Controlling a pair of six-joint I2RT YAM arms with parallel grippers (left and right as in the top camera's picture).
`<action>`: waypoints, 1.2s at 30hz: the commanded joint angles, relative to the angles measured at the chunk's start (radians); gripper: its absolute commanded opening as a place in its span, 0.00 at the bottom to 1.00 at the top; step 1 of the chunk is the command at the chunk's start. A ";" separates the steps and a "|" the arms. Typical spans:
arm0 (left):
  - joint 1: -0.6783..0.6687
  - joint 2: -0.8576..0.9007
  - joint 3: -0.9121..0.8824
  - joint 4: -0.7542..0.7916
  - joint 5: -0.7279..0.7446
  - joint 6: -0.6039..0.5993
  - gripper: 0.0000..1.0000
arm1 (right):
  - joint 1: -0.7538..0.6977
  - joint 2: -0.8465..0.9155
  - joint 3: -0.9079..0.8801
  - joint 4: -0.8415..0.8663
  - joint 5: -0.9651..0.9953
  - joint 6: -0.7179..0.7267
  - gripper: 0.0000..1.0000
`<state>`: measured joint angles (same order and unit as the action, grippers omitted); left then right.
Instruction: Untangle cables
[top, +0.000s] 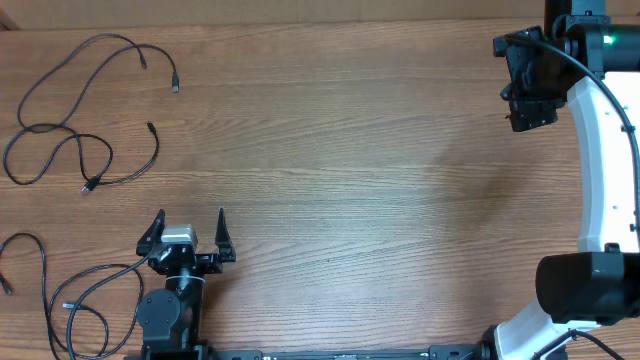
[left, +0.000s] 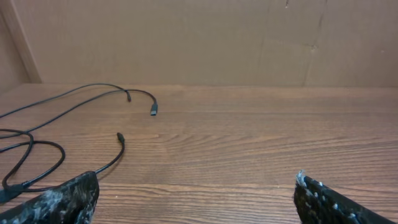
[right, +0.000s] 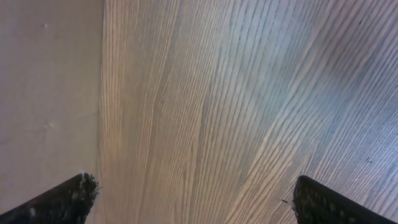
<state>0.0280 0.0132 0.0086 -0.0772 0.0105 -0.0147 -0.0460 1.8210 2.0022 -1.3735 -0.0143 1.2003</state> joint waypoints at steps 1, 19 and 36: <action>0.004 -0.009 -0.004 -0.001 -0.010 0.023 0.99 | -0.001 -0.029 0.002 0.002 0.014 -0.003 1.00; 0.004 -0.009 -0.004 -0.001 -0.010 0.023 1.00 | -0.001 -0.029 0.002 0.002 0.014 -0.003 1.00; 0.004 -0.009 -0.004 -0.001 -0.010 0.023 0.99 | 0.005 -0.028 0.002 -0.090 0.322 -0.004 1.00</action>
<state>0.0280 0.0132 0.0086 -0.0772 0.0105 -0.0147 -0.0456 1.8206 2.0022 -1.4670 0.2100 1.2003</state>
